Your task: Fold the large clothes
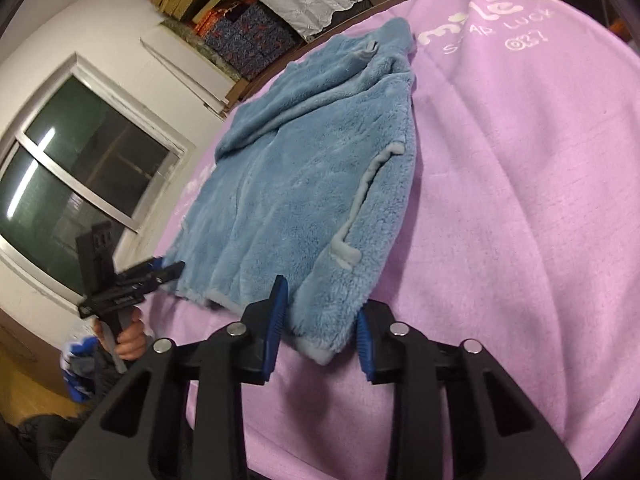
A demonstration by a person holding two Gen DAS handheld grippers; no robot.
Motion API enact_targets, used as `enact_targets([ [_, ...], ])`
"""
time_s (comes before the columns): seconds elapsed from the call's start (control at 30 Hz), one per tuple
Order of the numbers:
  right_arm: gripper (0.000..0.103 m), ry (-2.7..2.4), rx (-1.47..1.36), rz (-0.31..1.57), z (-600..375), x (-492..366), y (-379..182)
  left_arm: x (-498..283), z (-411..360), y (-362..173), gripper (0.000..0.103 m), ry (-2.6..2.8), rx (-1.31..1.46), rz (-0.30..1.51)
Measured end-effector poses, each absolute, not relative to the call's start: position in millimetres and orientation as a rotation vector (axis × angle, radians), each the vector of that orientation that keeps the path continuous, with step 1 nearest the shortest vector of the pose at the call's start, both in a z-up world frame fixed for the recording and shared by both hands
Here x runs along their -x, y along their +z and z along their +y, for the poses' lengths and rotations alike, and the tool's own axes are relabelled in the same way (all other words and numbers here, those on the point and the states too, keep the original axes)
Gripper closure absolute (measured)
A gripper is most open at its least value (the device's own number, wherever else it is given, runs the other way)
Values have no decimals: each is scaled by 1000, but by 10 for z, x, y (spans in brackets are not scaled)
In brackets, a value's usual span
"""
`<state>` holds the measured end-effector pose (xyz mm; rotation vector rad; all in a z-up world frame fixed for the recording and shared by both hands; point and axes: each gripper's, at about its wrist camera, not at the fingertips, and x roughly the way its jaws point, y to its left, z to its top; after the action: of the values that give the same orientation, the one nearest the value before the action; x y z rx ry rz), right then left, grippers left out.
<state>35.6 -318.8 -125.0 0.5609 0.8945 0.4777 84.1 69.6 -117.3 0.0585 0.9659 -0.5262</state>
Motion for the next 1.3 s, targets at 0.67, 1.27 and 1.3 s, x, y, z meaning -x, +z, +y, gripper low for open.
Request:
enact_targets([
  [0.67,89,562,-621,771,-3302,-661,-790,-1123,838,-611,89,-528,12,820],
  [1.27,89,490,-622,694,-3410,-2216,-180,-2539,732,-38,89,-461,48,786],
  [1.3,89,481,-632,696,-3425,-2365,-179,-2637,731,-54,89,-457,53,795],
])
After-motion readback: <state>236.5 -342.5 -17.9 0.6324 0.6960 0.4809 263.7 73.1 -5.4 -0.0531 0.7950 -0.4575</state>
